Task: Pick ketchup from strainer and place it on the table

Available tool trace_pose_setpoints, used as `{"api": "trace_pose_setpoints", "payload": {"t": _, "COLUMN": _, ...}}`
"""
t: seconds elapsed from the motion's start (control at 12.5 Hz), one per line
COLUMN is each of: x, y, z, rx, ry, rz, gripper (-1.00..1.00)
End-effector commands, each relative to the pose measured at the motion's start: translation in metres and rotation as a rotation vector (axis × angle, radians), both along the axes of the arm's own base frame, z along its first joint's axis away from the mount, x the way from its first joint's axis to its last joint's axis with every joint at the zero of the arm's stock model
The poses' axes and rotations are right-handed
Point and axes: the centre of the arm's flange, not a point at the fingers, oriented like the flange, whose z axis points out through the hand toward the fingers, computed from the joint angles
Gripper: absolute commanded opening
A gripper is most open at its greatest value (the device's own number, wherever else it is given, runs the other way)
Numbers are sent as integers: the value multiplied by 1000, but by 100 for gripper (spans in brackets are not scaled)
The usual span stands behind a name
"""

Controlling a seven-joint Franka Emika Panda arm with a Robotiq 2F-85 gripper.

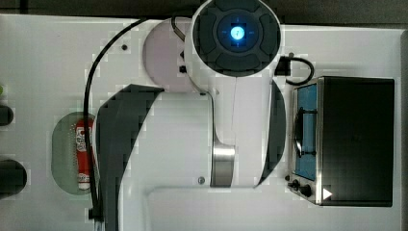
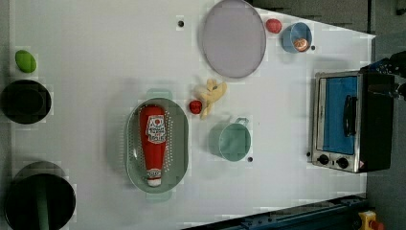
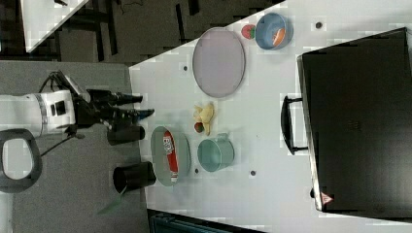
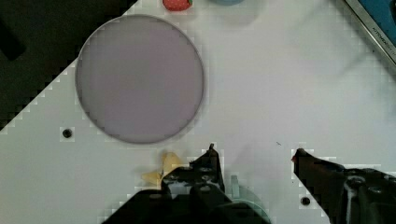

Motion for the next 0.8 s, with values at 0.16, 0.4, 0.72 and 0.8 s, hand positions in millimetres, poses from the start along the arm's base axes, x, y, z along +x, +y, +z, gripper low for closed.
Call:
{"api": "trace_pose_setpoints", "payload": {"t": 0.16, "x": -73, "y": -4, "z": 56, "rx": -22, "ry": 53, "rz": 4, "gripper": 80}}
{"api": "trace_pose_setpoints", "payload": {"t": 0.4, "x": -59, "y": 47, "z": 43, "rx": -19, "ry": 31, "rz": 99, "gripper": 100}}
{"api": "trace_pose_setpoints", "payload": {"t": 0.72, "x": -57, "y": 167, "z": 8, "rx": -25, "ry": 36, "rz": 323, "gripper": 100}}
{"api": "trace_pose_setpoints", "payload": {"t": 0.8, "x": -63, "y": 200, "z": -3, "rx": -24, "ry": 47, "rz": 386, "gripper": 100}}
